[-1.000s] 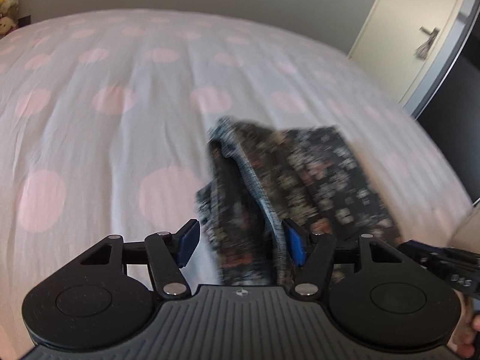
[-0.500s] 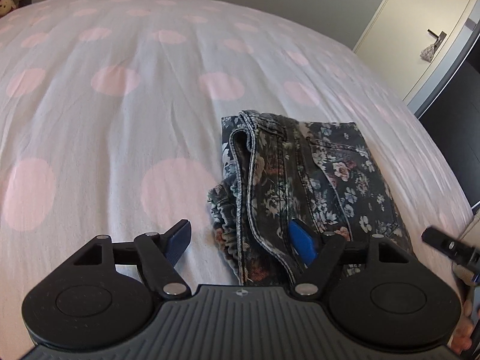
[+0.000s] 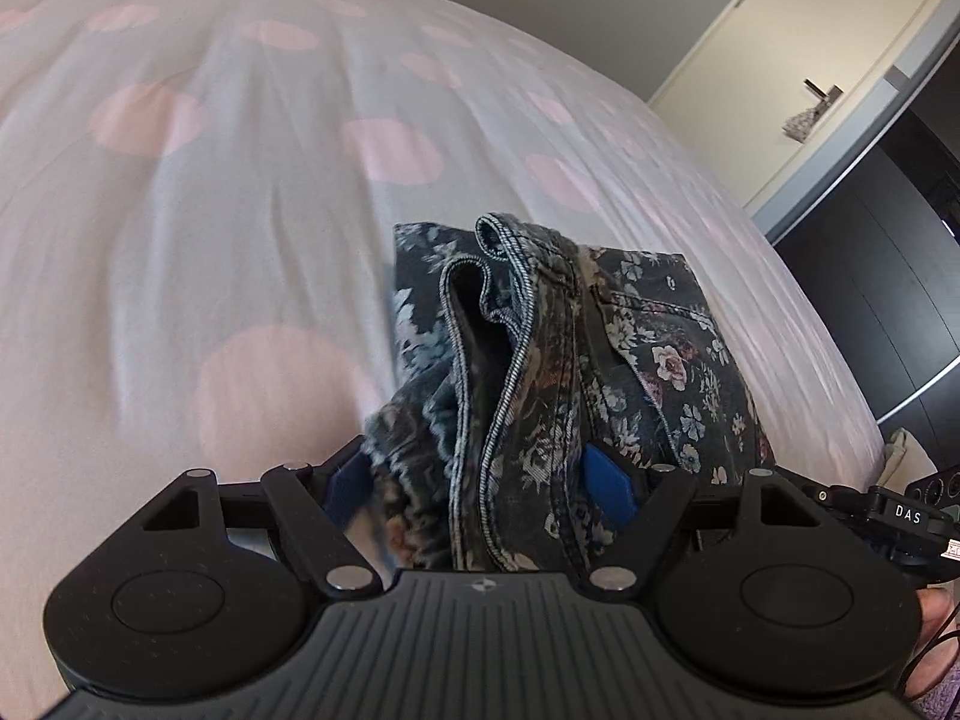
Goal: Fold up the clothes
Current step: 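Grasp the folded trousers with the left gripper while the right gripper holds them, then lift the folded floral trousers off the sheet with both grippers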
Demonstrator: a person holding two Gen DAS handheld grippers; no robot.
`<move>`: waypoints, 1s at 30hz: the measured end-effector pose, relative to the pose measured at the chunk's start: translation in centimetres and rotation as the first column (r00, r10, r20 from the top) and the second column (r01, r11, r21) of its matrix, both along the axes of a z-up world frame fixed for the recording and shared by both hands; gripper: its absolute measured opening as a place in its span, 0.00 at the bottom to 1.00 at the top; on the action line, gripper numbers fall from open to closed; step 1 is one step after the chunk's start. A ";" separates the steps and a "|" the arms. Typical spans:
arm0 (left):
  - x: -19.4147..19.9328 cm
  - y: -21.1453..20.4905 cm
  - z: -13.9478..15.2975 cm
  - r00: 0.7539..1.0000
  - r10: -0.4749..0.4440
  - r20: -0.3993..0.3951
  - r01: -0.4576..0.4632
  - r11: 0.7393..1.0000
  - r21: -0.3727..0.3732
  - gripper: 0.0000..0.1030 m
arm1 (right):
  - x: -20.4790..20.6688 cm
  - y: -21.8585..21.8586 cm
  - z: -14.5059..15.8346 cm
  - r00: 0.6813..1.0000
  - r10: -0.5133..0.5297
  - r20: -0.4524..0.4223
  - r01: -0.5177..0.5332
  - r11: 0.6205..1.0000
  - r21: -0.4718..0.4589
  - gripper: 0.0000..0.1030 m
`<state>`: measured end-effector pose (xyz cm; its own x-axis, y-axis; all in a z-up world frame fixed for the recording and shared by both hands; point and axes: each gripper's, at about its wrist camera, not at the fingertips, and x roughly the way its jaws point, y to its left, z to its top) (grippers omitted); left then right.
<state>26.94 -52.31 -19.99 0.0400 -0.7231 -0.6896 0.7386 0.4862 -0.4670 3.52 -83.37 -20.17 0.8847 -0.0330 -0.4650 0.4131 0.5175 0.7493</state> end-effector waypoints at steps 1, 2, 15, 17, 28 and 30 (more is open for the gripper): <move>0.1 -0.2 -0.1 1.000 -0.009 0.001 0.009 1.000 -0.008 0.70 | -0.1 0.0 0.0 1.000 -0.001 0.013 0.000 1.000 0.006 0.36; 0.3 -0.1 -0.1 1.000 -0.014 -0.003 0.014 1.000 -0.018 0.66 | -0.2 0.0 0.0 1.000 -0.001 0.027 0.001 1.000 0.012 0.34; -1.0 0.8 2.1 0.999 -0.003 0.052 0.006 0.998 -0.056 0.27 | -1.3 1.5 2.0 0.991 -0.005 0.136 0.006 1.000 -0.013 0.15; -1.4 0.8 2.7 0.998 -0.005 0.060 0.009 0.999 -0.053 0.26 | -1.7 2.0 2.9 0.990 -0.002 0.140 0.007 0.999 -0.031 0.15; -8.9 3.3 5.5 0.998 -0.066 0.012 0.066 0.998 -0.014 0.25 | -10.7 6.5 7.4 0.999 -0.041 0.010 0.040 0.998 0.051 0.14; -10.9 3.7 5.2 0.996 -0.089 0.003 0.089 0.996 -0.002 0.25 | -12.9 7.8 7.9 0.998 -0.046 -0.034 0.048 0.998 0.043 0.14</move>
<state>16.07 -48.61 -14.78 -0.0228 -0.7250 -0.6884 0.7802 0.4176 -0.4657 -9.39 -75.60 -12.29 0.8668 -0.0529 -0.4959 0.4612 0.4635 0.7566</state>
